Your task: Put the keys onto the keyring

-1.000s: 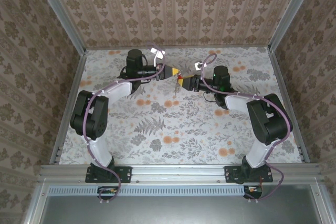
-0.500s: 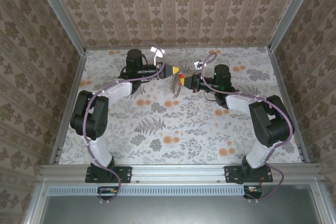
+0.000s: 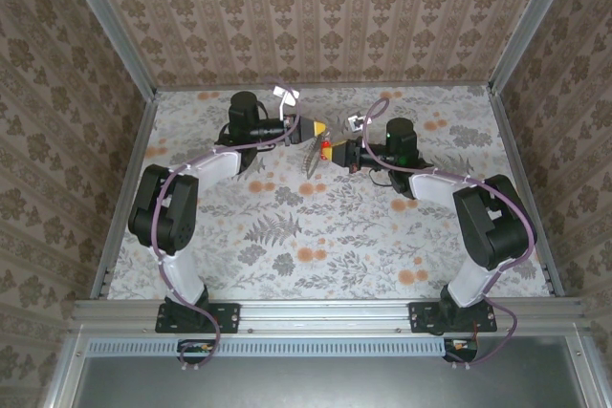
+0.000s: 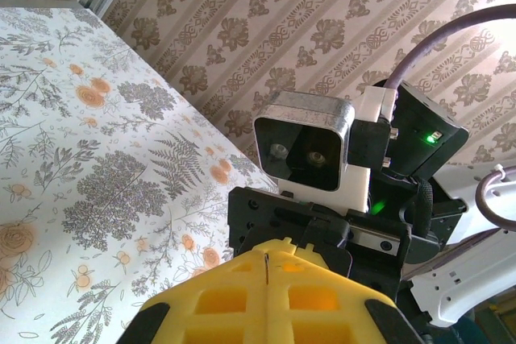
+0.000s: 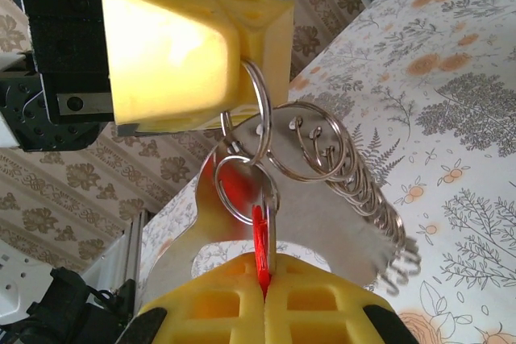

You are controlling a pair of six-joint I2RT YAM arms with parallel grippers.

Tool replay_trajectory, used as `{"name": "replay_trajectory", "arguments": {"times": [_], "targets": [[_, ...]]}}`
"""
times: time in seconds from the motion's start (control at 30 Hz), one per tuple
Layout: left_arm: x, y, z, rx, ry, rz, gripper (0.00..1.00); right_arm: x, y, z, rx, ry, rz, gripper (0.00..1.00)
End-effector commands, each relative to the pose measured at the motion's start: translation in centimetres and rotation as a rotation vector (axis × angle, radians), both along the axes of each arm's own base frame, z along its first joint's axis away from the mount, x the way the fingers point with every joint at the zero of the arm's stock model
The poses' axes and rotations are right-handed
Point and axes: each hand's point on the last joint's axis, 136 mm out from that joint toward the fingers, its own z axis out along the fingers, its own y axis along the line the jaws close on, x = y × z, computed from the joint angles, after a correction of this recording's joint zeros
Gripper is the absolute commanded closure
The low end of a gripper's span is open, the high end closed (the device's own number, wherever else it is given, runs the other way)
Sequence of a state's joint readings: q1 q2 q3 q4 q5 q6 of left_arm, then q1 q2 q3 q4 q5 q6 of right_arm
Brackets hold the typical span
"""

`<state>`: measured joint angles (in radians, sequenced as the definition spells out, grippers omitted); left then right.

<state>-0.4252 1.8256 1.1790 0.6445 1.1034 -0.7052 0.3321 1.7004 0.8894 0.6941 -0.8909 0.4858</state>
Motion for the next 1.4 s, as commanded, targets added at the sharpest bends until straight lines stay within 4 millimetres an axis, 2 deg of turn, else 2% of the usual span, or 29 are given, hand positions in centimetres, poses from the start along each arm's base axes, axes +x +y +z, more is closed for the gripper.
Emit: {"name": "replay_trajectory", "arguments": {"times": [0.0, 0.03, 0.07, 0.1, 0.13, 0.2, 0.27, 0.47, 0.73, 0.97, 1.37], "targets": [[-0.2, 0.2, 2.3, -0.046, -0.084, 0.002, 1.0, -1.0, 0.5, 1.0, -0.005, -0.022, 0.044, 1.0], [-0.2, 0.2, 2.3, -0.047, -0.084, 0.002, 1.0, -1.0, 0.5, 1.0, -0.005, -0.019, 0.04, 0.93], [-0.2, 0.1, 2.4, -0.047, -0.085, 0.001, 1.0, -0.8, 0.3, 0.9, -0.006, -0.014, 0.029, 0.79], [-0.2, 0.2, 2.4, -0.047, -0.085, 0.003, 1.0, -0.8, 0.1, 0.9, -0.005, -0.01, 0.02, 0.69], [-0.2, 0.2, 2.3, -0.047, -0.084, 0.004, 1.0, -0.8, -0.2, 0.8, -0.004, -0.007, 0.01, 0.63], [-0.2, 0.3, 2.3, -0.047, -0.085, 0.006, 1.0, -0.8, -1.1, 0.8, -0.002, -0.003, -0.018, 0.53], [-0.2, 0.3, 2.3, -0.046, -0.084, 0.008, 1.0, -0.8, -2.0, 1.0, 0.007, -0.001, -0.041, 0.5], [-0.2, 0.3, 2.3, -0.048, -0.084, 0.009, 1.0, -0.8, -4.4, 2.5, 0.044, -0.018, -0.125, 0.49], [-0.2, 0.2, 2.1, -0.053, -0.078, 0.012, 1.0, 2.2, -5.2, 5.8, 0.186, 0.031, -0.25, 0.54], [-0.4, 0.1, 1.9, -0.054, -0.072, 0.01, 1.0, 3.5, -4.5, 7.2, 0.334, 0.069, -0.225, 0.57], [-0.2, -0.1, 1.7, -0.062, -0.064, 0.008, 1.0, 3.1, -2.2, 7.0, 0.341, 0.075, -0.17, 0.61]]}}
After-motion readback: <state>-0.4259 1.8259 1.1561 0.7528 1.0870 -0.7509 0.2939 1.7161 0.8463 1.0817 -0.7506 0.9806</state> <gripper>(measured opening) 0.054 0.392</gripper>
